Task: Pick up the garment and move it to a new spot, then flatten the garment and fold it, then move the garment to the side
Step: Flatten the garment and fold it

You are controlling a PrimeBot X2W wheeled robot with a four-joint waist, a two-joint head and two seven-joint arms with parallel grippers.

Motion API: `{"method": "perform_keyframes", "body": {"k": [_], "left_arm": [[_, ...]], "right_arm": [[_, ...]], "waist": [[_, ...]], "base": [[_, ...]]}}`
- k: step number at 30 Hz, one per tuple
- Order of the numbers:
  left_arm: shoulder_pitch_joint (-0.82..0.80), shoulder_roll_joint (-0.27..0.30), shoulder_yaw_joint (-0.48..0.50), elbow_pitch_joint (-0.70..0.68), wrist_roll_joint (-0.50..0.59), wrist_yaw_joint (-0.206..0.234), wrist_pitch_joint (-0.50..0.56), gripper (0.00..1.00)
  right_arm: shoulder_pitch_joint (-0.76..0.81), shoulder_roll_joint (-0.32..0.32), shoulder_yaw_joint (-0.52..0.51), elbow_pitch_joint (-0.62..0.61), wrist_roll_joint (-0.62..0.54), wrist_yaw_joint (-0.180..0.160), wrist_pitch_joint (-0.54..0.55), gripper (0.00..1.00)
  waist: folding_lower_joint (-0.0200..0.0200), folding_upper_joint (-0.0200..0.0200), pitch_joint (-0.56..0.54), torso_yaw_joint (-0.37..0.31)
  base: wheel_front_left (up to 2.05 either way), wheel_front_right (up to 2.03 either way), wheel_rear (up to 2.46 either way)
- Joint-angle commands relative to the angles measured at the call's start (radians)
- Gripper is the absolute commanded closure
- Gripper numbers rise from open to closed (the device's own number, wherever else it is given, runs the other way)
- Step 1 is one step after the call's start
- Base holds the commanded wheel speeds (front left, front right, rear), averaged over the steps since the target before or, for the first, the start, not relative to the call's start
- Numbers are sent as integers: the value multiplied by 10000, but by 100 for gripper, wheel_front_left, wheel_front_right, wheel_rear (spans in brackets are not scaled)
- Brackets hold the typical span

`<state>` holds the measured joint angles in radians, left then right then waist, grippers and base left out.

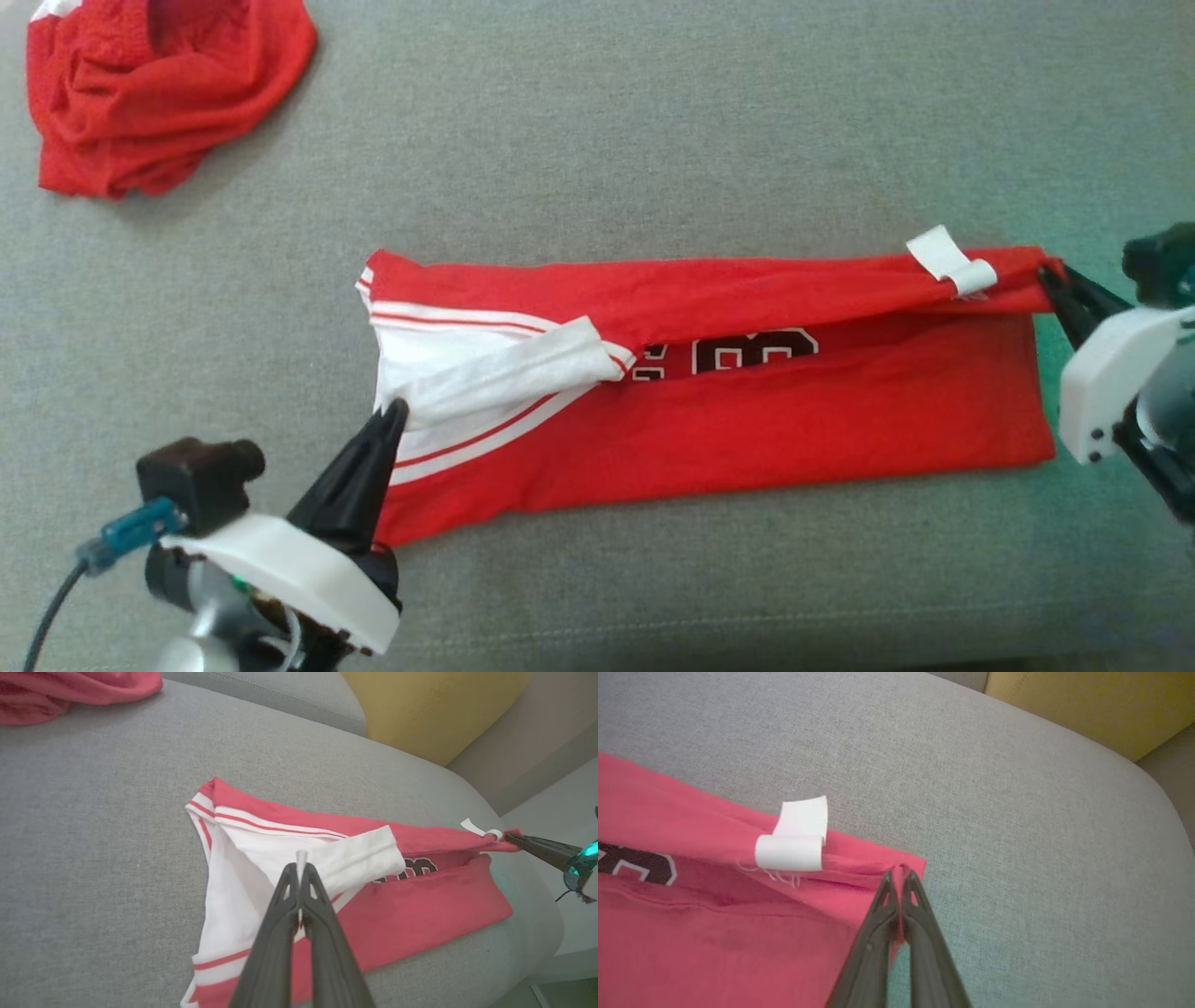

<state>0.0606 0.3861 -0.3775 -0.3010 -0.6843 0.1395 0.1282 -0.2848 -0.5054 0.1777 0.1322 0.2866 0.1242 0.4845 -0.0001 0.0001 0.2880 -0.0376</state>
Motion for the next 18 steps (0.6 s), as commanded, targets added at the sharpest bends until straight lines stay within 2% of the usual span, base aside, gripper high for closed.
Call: {"method": "perform_keyframes", "body": {"k": [1,2,3,4,5,6,7,8,14,18], "left_arm": [[-76,6,331,-168,-108,-74,-176,100],[-39,-43,288,-30,-132,-109,-233,100],[-9,-95,250,104,-150,-146,-305,100],[14,-140,219,235,-149,-178,-388,100],[38,-171,191,352,-138,-207,-467,82],[64,-202,174,443,-126,-226,-548,55],[104,-247,162,499,-133,-238,-634,13],[156,-281,144,535,-141,-252,-703,0],[532,-471,288,360,-190,-166,-1253,0],[645,-640,527,179,-102,-31,-1849,0]], "right_arm": [[154,-211,-74,-439,-112,65,51,100],[238,-199,-109,-508,-143,65,84,100],[315,-168,-152,-583,-179,65,97,92],[396,-124,-200,-653,-215,65,109,64],[481,-68,-263,-714,-244,65,119,24],[565,5,-348,-792,-265,65,100,0],[670,72,-435,-876,-289,65,80,0],[799,142,-523,-966,-297,65,65,0],[1604,517,-1208,-1593,-254,65,-72,0],[2103,1014,-1952,-2196,-208,65,-189,0]], "waist": [[1,-1,-32,-15],[1,-1,-50,-26],[1,-1,-72,-38],[1,-1,-95,-51],[1,-1,-121,-66],[1,-1,-143,-83],[1,-1,-171,-93],[1,-1,-213,-97],[1,-1,-431,-91],[1,-1,-569,-89]], "base": [[0,0,0],[0,0,0],[0,0,0],[0,0,0],[0,0,0],[0,0,0],[0,0,0],[0,0,0],[0,0,0],[0,0,0]]}}
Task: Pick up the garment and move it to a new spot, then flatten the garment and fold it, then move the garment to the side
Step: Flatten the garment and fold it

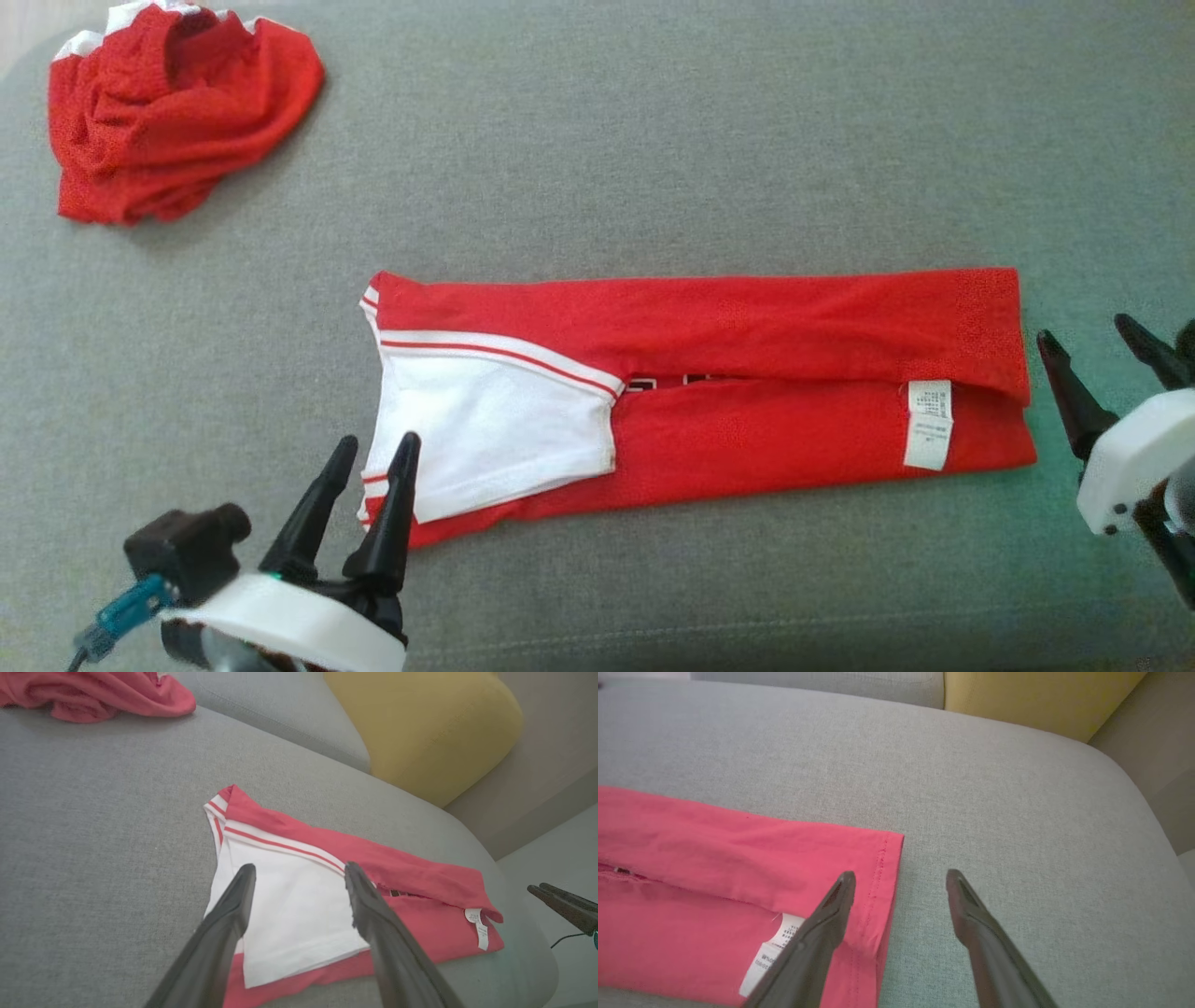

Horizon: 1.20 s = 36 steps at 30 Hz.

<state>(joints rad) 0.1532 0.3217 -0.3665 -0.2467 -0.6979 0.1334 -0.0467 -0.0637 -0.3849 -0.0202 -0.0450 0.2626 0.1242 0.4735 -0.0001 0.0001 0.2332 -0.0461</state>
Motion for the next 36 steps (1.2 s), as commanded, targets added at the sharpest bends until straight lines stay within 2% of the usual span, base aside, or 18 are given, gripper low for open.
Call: {"method": "perform_keyframes", "body": {"k": [1,5,12,19,36], "left_arm": [[-308,-5,432,-340,99,49,-187,0],[-585,-102,366,-105,369,98,-429,0],[-1002,-361,90,310,581,83,-601,0],[-1205,-410,28,509,628,70,-662,0],[-1544,-364,-37,459,688,87,-648,0]], "right_arm": [[-59,-76,-88,-530,22,65,-66,0],[-197,330,-153,-581,-120,65,136,0],[-1128,775,65,580,-265,65,491,0],[-2169,775,424,1906,-505,65,893,0],[-3902,517,1454,4136,356,65,2392,0]], "waist": [[1,-1,-41,-16],[1,-1,-58,-89],[1,-1,110,-184],[1,-1,284,-219],[1,-1,722,-95]], "base": [[0,0,0],[0,0,0],[0,0,0],[0,0,0],[0,0,0]]}}
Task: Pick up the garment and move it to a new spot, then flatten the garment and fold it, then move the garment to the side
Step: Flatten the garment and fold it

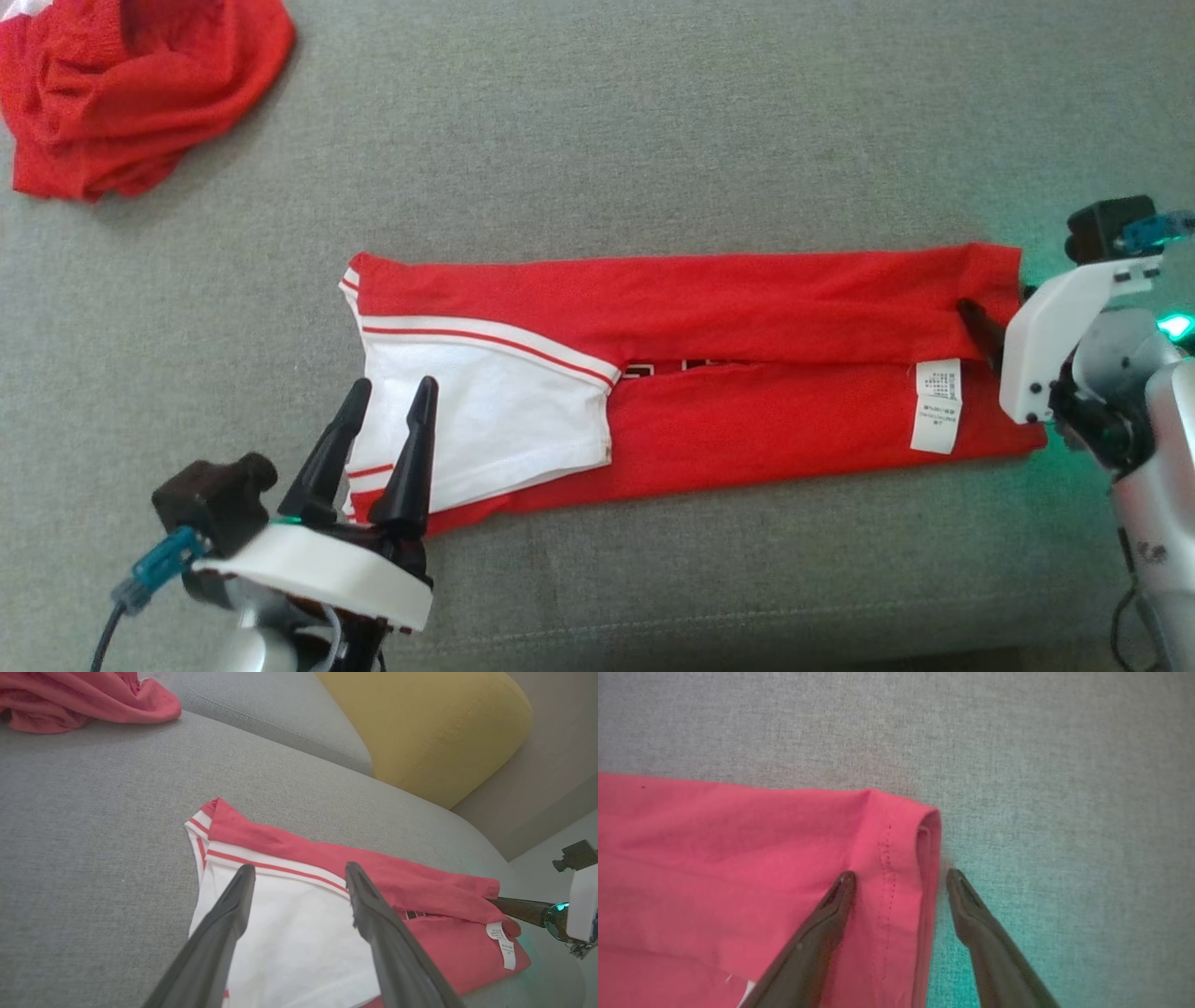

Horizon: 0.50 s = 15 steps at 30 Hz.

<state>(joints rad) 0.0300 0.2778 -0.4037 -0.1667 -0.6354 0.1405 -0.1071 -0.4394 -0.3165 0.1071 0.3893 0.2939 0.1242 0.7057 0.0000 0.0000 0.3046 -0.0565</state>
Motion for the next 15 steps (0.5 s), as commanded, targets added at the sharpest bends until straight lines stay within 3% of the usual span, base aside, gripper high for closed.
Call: {"method": "perform_keyframes", "body": {"k": [1,5,6,7,8,15], "left_arm": [[-312,75,335,-340,63,16,-44,0],[-327,85,337,-339,58,36,-56,0],[-329,87,338,-340,56,40,-62,0],[-329,91,343,-341,54,45,-69,0],[-329,97,347,-342,52,50,-73,0],[-340,115,344,-303,22,72,-80,0]], "right_arm": [[-145,-168,181,-207,44,65,70,0],[-281,-161,277,-37,224,65,75,0],[-303,-154,289,-13,263,65,36,27],[-323,-145,302,7,298,65,-14,73],[-339,-131,311,10,346,65,-104,100],[-385,-60,553,-317,660,65,-920,100]], "waist": [[0,0,7,9],[0,0,22,31],[0,0,24,30],[0,0,25,23],[0,0,23,14],[0,0,-68,-101]], "base": [[0,0,0],[0,0,0],[0,0,0],[0,0,0],[0,0,0],[0,0,0]]}}
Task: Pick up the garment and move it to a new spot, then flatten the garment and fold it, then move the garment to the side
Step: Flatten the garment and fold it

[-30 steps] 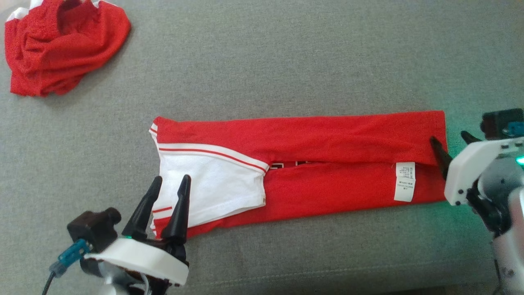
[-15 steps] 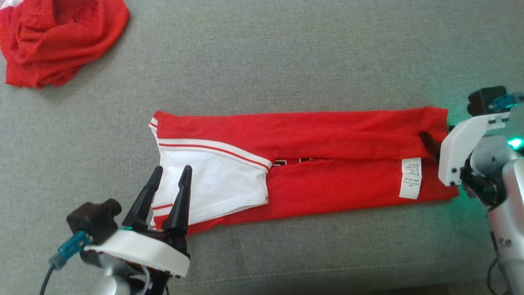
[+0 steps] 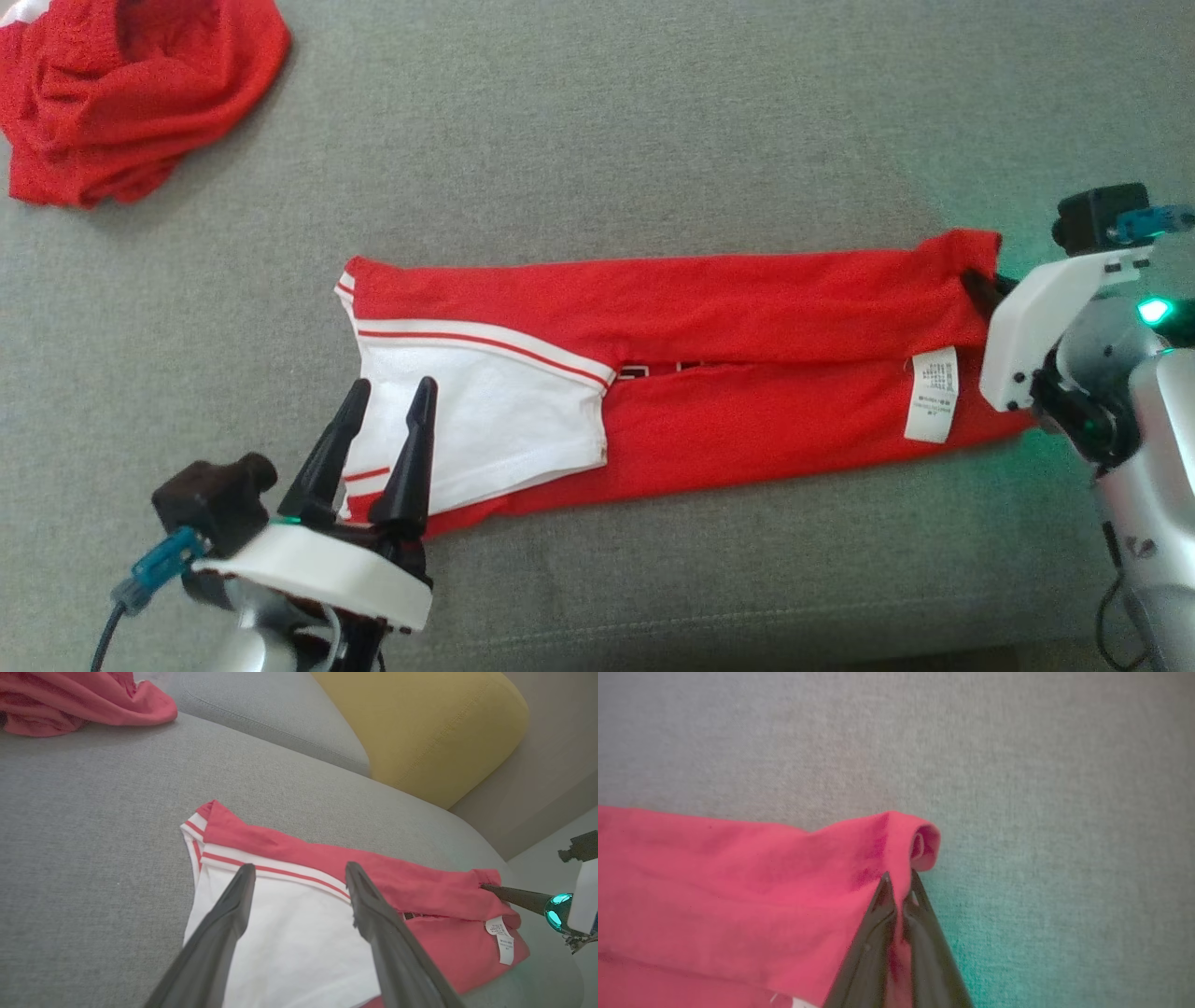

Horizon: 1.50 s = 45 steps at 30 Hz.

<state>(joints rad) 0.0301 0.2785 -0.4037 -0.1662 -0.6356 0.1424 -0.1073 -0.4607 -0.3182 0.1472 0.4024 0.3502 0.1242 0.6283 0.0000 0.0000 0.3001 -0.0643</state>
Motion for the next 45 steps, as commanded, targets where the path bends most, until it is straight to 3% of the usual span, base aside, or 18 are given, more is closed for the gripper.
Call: {"method": "perform_keyframes", "body": {"k": [1,14,26,32,38,45], "left_arm": [[-345,106,338,-297,20,54,-77,0],[-372,16,163,-22,-77,-34,-123,0],[-162,-71,-46,207,-180,-106,-218,0],[-71,-83,-129,211,-209,-113,-216,0],[-57,-101,-279,235,-241,-181,-161,0],[-169,-226,-613,385,-233,-325,-59,0]], "right_arm": [[-165,-28,237,-563,172,65,-230,100],[713,-26,1258,-2881,1218,65,-638,100],[1858,888,2190,-4677,2338,65,-361,100],[1870,1548,2532,-4505,2432,65,-494,100],[1361,2500,3040,-3435,2483,65,-1050,100],[451,2674,3940,-1777,3533,65,-2429,100]], "waist": [[0,0,-45,-43],[0,0,-492,12],[0,0,-1316,543],[0,0,-1519,812],[0,0,-1675,1206],[0,0,-1827,1956]], "base": [[0,0,0],[0,0,0],[0,0,0],[0,0,0],[0,0,0],[0,0,0]]}}
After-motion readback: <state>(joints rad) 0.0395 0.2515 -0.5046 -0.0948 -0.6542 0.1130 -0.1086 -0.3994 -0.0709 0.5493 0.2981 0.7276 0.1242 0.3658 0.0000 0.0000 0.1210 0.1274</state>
